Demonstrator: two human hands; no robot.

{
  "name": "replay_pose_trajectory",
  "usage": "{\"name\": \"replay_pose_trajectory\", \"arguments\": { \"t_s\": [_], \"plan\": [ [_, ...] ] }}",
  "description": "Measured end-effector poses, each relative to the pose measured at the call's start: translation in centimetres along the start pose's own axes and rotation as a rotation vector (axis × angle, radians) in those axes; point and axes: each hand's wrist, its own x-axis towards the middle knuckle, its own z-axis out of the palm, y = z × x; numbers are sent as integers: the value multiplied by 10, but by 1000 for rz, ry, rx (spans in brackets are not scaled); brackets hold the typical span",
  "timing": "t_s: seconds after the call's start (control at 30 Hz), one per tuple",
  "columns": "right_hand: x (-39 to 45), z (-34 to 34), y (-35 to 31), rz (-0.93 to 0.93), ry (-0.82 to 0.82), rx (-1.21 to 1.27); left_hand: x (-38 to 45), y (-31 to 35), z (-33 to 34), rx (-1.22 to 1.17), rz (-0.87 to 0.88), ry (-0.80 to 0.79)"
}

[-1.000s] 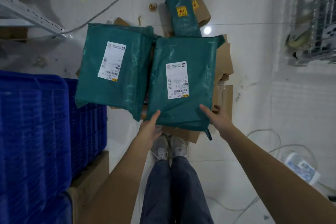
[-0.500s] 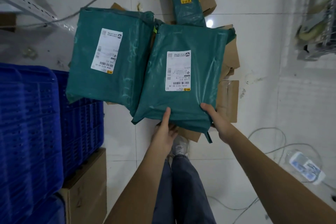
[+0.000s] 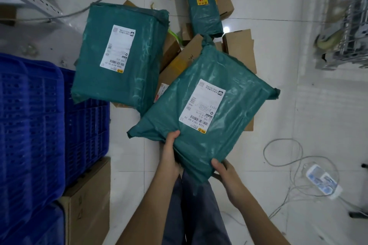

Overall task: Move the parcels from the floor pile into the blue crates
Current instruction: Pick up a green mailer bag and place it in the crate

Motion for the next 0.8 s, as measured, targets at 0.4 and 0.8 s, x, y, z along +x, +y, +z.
{"name": "replay_pose_trajectory", "arguments": {
  "t_s": [0.4,0.8],
  "plan": [
    [9,-89,-194,-240,-13,-353,-74,79,-69,216,224,-51],
    [-126,17,-235,-126,-317,-292,-249,129,-72,166,397,-39]
  ]
}}
